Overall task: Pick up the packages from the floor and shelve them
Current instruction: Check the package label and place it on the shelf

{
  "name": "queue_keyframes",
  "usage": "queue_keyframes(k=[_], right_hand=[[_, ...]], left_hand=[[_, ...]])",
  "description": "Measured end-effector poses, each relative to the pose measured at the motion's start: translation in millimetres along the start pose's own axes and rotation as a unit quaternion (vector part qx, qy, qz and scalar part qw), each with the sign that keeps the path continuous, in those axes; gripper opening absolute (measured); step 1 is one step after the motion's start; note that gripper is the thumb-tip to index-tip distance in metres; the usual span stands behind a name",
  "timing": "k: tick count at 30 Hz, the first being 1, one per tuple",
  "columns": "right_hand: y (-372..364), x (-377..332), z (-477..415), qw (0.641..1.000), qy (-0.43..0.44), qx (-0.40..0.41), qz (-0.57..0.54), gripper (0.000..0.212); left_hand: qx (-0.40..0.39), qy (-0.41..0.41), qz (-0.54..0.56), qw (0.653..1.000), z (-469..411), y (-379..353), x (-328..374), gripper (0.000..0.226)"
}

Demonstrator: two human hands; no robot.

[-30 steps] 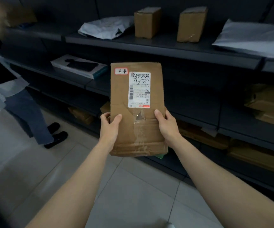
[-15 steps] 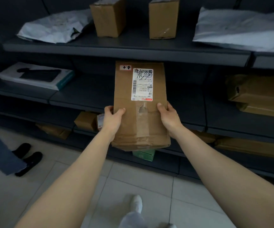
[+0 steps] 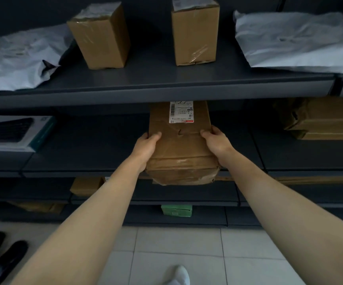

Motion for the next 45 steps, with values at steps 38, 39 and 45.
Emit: queue_keyframes(k=[38, 39, 45], right_hand=[[-105.8, -88.1, 100.8, 0.951, 0.252, -0.176, 0.017, 0.024], [-116.0, -92.5, 110.6, 0.943, 0.260, -0.206, 0.012, 0.023], [-152.5, -106.3, 175.5, 0.883, 0.293, -0.363, -0.053, 0.022]], left_hand=[[0.212, -0.258, 0.073, 0.940, 77.5, 69.0, 40.2, 0.022], [0.235, -0.264, 0.079, 0.932, 92.0, 77.2, 39.0, 0.022], [0.419, -0.297, 0.108, 0.851, 204.5, 111.4, 36.3, 0.025]])
Point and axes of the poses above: each hand's wrist, its own z-axis away from the middle knuckle, its own y-axis out of the back of the hand, x = y × z, the point moved 8 cm from there along -z, towards the middle knuckle, and after that the axes turned 10 degrees about -z, right-handed, at the moved point
